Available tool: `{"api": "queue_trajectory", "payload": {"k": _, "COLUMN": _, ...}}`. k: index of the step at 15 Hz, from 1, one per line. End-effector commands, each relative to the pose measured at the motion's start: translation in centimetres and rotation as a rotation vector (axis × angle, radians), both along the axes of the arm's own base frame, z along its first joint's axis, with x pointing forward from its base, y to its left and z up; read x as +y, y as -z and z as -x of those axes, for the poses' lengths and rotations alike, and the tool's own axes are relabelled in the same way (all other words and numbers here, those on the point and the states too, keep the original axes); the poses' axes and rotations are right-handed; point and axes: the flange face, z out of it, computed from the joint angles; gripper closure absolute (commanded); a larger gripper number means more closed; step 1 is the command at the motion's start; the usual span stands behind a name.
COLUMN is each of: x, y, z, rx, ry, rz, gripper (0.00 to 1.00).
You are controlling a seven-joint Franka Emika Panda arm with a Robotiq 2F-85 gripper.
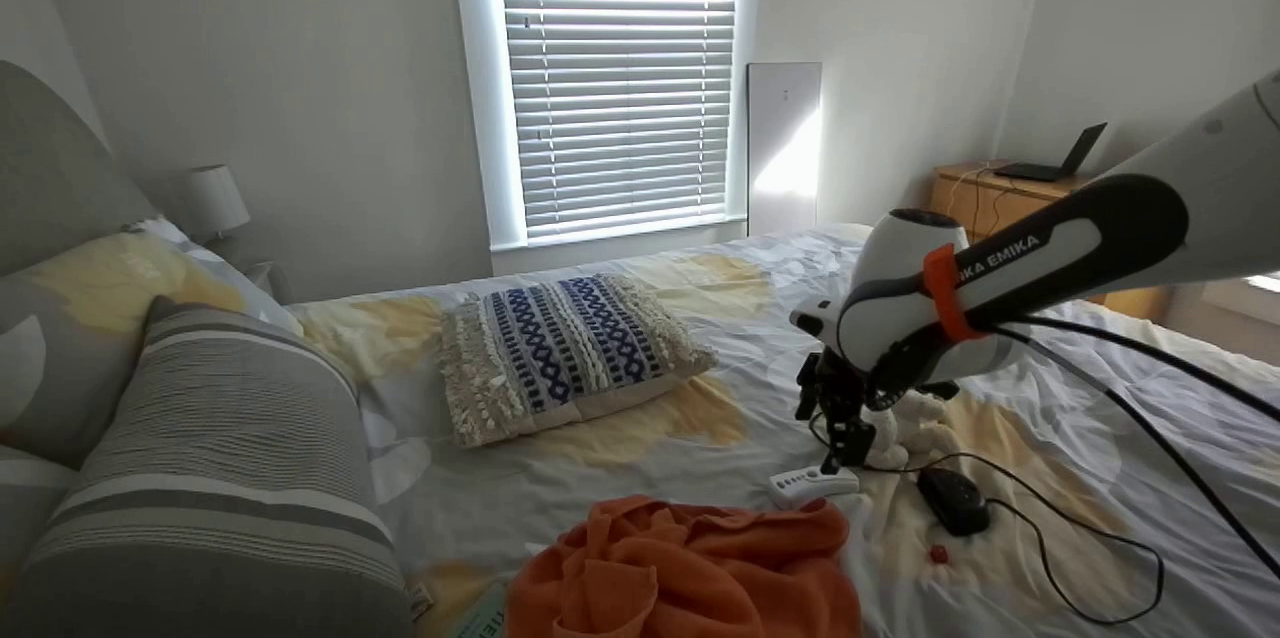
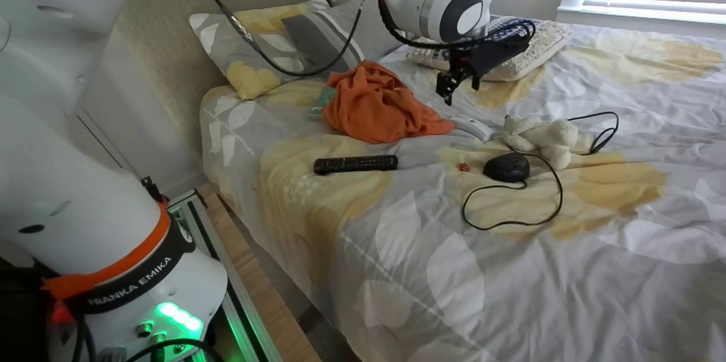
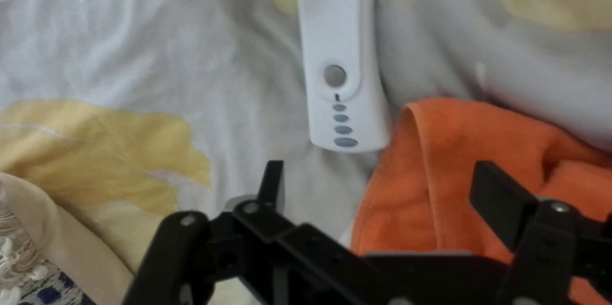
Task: Move the white remote forward on the bed
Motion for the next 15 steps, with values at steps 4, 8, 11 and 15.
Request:
{"api": "queue_trajectory", "payload": {"k": 4, "x": 0.5, "y": -4.5, "z": 5.3, "rx": 0.15, "ry": 0.301, "rz": -0.054, "gripper": 0.0}}
{"api": "queue_trajectory", "payload": {"k": 8, "x": -2.8, "y": -5.6, "z": 9.0, "rx": 0.092, "ry": 0.51, "rz": -0.074, "gripper": 0.0}}
{"api": "queue_trajectory", "payload": {"k": 11, "x": -4.8, "y": -6.0, "z": 11.9, "rx": 0.058, "ry": 0.626, "rz": -0.17, "gripper": 0.0}}
{"api": "queue_trajectory", "payload": {"k": 15, "x": -5.0, "y": -5.8, "z": 10.9, "rx": 0.062, "ry": 0.621, "rz": -0.152, "gripper": 0.0}}
